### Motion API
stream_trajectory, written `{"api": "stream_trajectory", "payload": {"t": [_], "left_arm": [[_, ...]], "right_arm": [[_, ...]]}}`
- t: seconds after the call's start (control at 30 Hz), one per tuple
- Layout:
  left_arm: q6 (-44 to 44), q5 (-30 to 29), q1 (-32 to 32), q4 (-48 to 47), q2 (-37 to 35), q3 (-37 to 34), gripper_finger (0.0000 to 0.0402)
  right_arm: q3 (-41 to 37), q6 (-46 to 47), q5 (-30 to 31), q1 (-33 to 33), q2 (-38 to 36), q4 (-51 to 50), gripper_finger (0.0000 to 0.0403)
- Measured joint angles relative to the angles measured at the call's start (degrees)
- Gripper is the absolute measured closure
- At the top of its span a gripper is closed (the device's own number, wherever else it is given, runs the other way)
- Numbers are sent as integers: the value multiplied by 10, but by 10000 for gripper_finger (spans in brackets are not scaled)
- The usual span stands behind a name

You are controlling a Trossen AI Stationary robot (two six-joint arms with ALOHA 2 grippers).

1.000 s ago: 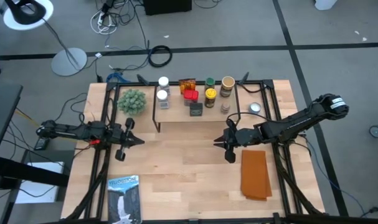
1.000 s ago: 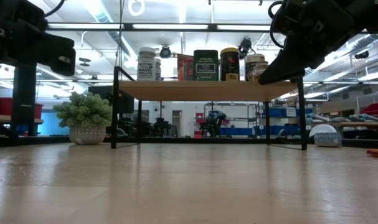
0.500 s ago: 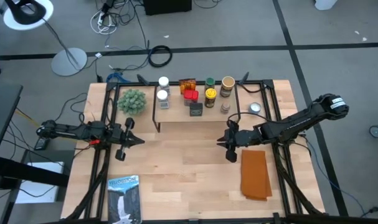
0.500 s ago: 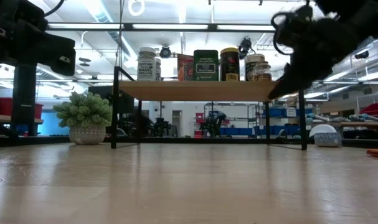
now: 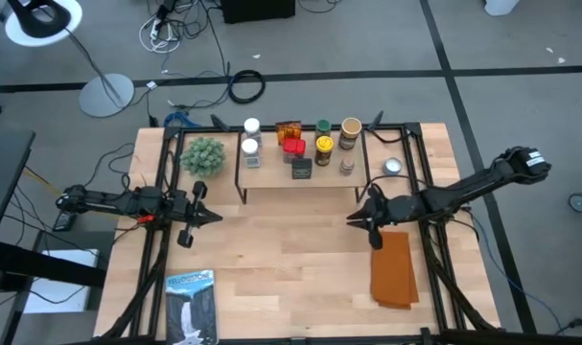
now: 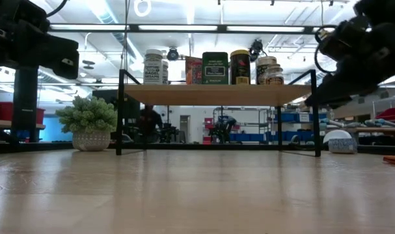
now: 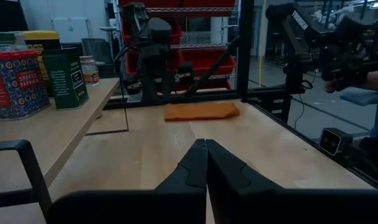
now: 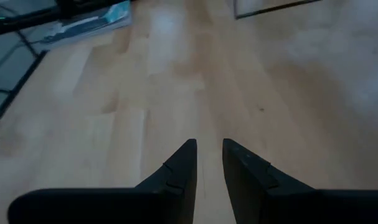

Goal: Shelf spices
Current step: Return to Home Position

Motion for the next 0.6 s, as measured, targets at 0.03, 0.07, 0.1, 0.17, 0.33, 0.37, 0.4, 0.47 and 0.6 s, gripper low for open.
{"api": "stream_trajectory", "payload": {"t": [0.03,0.07,0.1,0.17,0.33,0.37,0.4,0.47,0.6], "left_arm": [[0,0,0,0,0,0,396],[0,0,0,0,0,0,396],[0,0,0,0,0,0,396],[0,0,0,0,0,0,396],[0,0,0,0,0,0,396],[0,0,0,0,0,0,396],[0,0,0,1,0,0,396],[0,0,0,1,0,0,396],[0,0,0,11,0,0,396]], "right_arm": [[-10,-4,-12,-7,-15,2,325],[-21,-7,-25,-14,-31,2,325],[-32,-9,-35,-20,-45,2,325],[-50,-9,-40,-32,-70,5,325],[-106,-9,-41,-43,-128,24,325],[-112,-10,-41,-43,-138,21,325],[-111,-6,-41,-44,-146,15,325],[-112,-4,-41,-46,-159,-16,325],[-112,44,-44,-54,-156,-108,325]]}}
